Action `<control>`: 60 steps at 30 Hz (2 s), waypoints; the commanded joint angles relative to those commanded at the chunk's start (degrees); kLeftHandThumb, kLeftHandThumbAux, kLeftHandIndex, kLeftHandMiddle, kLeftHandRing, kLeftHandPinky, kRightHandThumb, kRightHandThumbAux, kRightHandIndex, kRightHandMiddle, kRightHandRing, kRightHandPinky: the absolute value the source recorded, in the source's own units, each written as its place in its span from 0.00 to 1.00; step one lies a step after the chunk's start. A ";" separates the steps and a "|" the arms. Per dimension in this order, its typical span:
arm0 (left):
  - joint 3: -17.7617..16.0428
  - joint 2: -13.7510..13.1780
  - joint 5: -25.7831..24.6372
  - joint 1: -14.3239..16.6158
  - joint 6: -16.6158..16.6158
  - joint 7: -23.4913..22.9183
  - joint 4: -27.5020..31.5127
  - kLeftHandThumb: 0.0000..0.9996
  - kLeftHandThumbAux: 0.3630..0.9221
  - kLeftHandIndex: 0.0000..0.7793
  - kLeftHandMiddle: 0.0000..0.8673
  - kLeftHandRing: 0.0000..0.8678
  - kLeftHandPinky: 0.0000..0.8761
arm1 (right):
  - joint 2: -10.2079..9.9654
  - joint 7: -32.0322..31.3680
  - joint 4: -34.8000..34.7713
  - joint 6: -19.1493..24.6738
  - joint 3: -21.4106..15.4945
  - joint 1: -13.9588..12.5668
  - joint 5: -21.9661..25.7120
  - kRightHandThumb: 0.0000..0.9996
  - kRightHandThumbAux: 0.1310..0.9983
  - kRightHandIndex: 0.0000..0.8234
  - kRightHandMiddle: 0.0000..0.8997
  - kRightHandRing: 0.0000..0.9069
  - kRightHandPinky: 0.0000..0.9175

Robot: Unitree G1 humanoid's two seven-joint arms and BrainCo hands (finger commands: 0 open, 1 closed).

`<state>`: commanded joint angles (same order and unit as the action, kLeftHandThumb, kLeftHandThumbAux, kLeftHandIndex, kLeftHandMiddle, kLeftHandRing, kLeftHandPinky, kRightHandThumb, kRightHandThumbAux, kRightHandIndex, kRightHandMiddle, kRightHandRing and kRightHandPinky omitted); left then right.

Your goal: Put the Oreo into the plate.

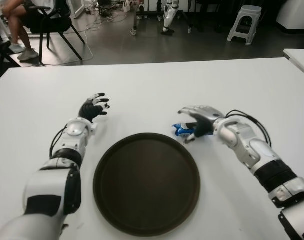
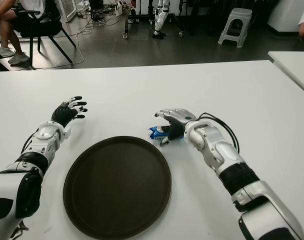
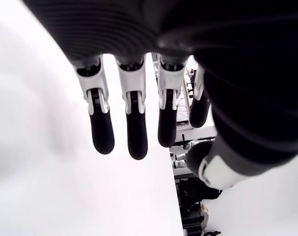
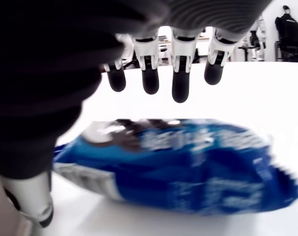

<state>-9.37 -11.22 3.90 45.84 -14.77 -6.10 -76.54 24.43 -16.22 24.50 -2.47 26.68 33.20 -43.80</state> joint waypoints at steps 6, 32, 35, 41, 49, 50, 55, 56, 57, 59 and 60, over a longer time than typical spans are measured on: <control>-0.04 0.08 -0.02 0.03 0.12 0.47 0.00 0.00 0.70 0.23 0.27 0.30 0.35 | 0.71 -0.28 -0.26 1.04 -0.61 0.16 0.29 0.00 0.62 0.12 0.14 0.13 0.09; 0.11 0.35 -0.07 0.10 0.06 0.82 0.01 0.00 0.67 0.22 0.27 0.30 0.35 | 1.55 0.42 4.65 0.40 -0.03 2.66 -0.03 0.00 0.62 0.12 0.13 0.12 0.11; 0.06 0.38 -0.12 0.10 0.07 0.79 0.01 0.00 0.66 0.22 0.27 0.30 0.35 | 1.58 0.45 5.02 0.38 0.09 2.89 -0.06 0.00 0.62 0.12 0.13 0.11 0.11; -0.19 0.45 -0.40 0.11 0.10 0.52 0.02 0.00 0.65 0.22 0.27 0.31 0.36 | 1.73 0.64 5.71 0.34 0.25 3.20 -0.24 0.00 0.64 0.12 0.12 0.11 0.10; -0.33 0.49 -0.43 0.08 0.01 0.29 0.06 0.00 0.65 0.23 0.28 0.31 0.35 | 1.98 0.71 5.44 -0.05 0.43 3.07 -0.44 0.00 0.65 0.13 0.12 0.11 0.12; -0.33 0.49 -0.42 0.08 0.01 0.29 0.06 0.00 0.65 0.23 0.28 0.31 0.35 | 1.99 0.71 5.41 -0.09 0.43 3.06 -0.44 0.00 0.65 0.13 0.12 0.11 0.12; -0.28 0.49 -0.36 0.05 -0.01 0.23 0.09 0.00 0.65 0.23 0.28 0.30 0.34 | 1.93 1.05 5.28 -0.65 0.26 2.71 -0.09 0.00 0.66 0.14 0.14 0.13 0.11; -0.19 0.48 -0.25 0.02 -0.08 0.38 0.10 0.00 0.65 0.23 0.28 0.30 0.34 | 1.76 1.24 5.49 -0.67 0.26 2.62 -0.02 0.00 0.66 0.14 0.14 0.13 0.11; -0.12 0.48 -0.17 0.01 -0.13 0.49 0.11 0.00 0.65 0.23 0.28 0.30 0.35 | 1.65 1.36 5.62 -0.68 0.26 2.55 0.02 0.00 0.66 0.14 0.14 0.13 0.11; -0.01 0.46 -0.04 -0.02 -0.22 0.68 0.10 0.00 0.66 0.23 0.28 0.31 0.35 | 1.46 1.18 5.73 -0.53 0.39 2.51 0.02 0.00 0.66 0.14 0.14 0.13 0.11; 0.03 0.46 0.00 -0.02 -0.25 0.74 0.10 0.00 0.66 0.23 0.28 0.31 0.35 | 1.39 0.96 5.72 -0.41 0.49 2.54 -0.01 0.00 0.65 0.14 0.14 0.13 0.11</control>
<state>-9.34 -10.76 3.90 45.82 -15.02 -5.35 -76.44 25.82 -15.27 30.22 -2.88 27.16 35.74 -43.81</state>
